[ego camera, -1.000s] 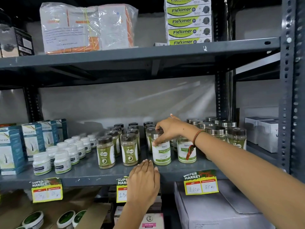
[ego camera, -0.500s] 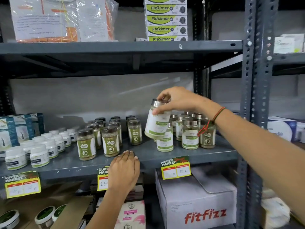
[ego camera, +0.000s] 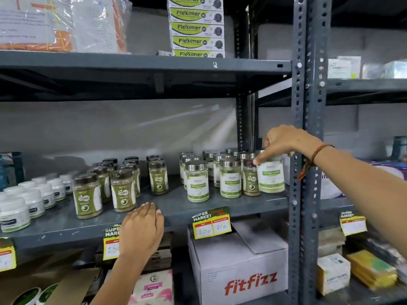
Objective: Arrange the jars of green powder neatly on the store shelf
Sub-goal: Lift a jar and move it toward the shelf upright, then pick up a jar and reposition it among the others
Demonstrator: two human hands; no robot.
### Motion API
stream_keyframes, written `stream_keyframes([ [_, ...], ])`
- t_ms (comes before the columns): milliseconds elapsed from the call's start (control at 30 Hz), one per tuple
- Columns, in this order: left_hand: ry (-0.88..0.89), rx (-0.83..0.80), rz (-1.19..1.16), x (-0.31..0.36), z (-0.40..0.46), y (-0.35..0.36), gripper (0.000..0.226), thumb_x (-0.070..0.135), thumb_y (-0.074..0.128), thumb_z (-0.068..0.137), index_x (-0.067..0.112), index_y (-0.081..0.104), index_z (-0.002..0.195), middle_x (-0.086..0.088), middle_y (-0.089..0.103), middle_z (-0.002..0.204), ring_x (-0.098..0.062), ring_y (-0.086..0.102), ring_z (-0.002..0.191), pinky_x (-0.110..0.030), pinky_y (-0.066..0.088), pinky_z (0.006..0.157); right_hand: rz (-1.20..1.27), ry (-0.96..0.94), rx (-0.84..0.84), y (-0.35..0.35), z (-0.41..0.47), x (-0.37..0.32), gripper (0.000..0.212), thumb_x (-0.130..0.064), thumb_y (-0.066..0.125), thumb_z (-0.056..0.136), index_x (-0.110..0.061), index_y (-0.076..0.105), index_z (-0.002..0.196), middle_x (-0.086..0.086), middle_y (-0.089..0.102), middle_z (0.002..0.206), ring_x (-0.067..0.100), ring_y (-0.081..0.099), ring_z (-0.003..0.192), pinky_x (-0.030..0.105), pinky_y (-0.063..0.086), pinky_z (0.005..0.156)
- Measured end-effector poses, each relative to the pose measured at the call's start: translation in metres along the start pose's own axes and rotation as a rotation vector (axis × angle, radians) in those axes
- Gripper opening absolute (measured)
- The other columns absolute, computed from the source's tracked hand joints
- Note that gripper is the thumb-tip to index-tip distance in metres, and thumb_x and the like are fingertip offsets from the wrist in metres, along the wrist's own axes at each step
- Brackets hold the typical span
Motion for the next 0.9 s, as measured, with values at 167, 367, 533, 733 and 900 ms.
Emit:
stream_keyframes([
  [167, -0.021, 0.003, 0.004, -0.001, 0.000, 0.003, 0.055, 0.034, 0.027, 0.090, 0.003, 0.069, 0.106, -0.015, 0.071, 0.108, -0.027, 0.066, 0.103, -0.042, 0.050, 0.092, -0.135, 0.069, 0.056, 0.012, 0.010, 0.012, 0.071, -0.086, 0.069, 0.043, -0.021, 0.054, 0.066, -0.004, 0.063, 0.072, 0.016, 0.057, 0.067, 0.036, 0.049, 0.074],
  [367, -0.025, 0.001, 0.004, -0.002, 0.001, 0.006, 0.055, 0.036, 0.027, 0.090, 0.004, 0.068, 0.108, -0.014, 0.071, 0.110, -0.027, 0.065, 0.105, -0.042, 0.049, 0.094, -0.225, 0.111, 0.035, 0.025, 0.018, 0.015, 0.067, -0.083, 0.071, 0.049, -0.022, 0.049, 0.068, -0.005, 0.058, 0.070, 0.021, 0.057, 0.077, 0.037, 0.042, 0.071],
  [533, -0.029, 0.005, -0.007, -0.003, 0.002, 0.006, 0.055, 0.036, 0.027, 0.090, 0.005, 0.067, 0.111, -0.013, 0.070, 0.114, -0.026, 0.063, 0.108, -0.042, 0.047, 0.096, -0.195, 0.141, -0.002, 0.035, 0.025, 0.021, 0.066, -0.081, 0.073, 0.051, -0.020, 0.055, 0.067, -0.003, 0.070, 0.066, 0.014, 0.059, 0.068, 0.037, 0.046, 0.074],
  [733, -0.027, 0.004, -0.008, -0.002, 0.000, 0.004, 0.053, 0.036, 0.029, 0.091, 0.005, 0.066, 0.113, -0.013, 0.069, 0.115, -0.027, 0.062, 0.109, -0.042, 0.046, 0.097, -0.190, 0.155, -0.020, 0.037, 0.024, 0.020, 0.064, -0.078, 0.073, 0.056, -0.018, 0.053, 0.066, -0.002, 0.065, 0.072, 0.017, 0.062, 0.072, 0.037, 0.048, 0.073],
  [900, -0.028, -0.006, -0.004, -0.001, -0.001, 0.001, 0.055, 0.036, 0.027, 0.091, 0.005, 0.066, 0.113, -0.014, 0.069, 0.115, -0.027, 0.062, 0.110, -0.042, 0.047, 0.097, -0.260, 0.162, -0.032, 0.035, 0.016, 0.011, 0.059, -0.078, 0.070, 0.061, -0.022, 0.053, 0.070, -0.005, 0.062, 0.065, 0.017, 0.062, 0.071, 0.037, 0.049, 0.080],
])
Point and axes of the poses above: each hand's wrist, its own z-axis towards the middle knuckle, its own y-axis out of the palm, x = y × z, the point moved 5 cm from there along z, towards the middle knuckle
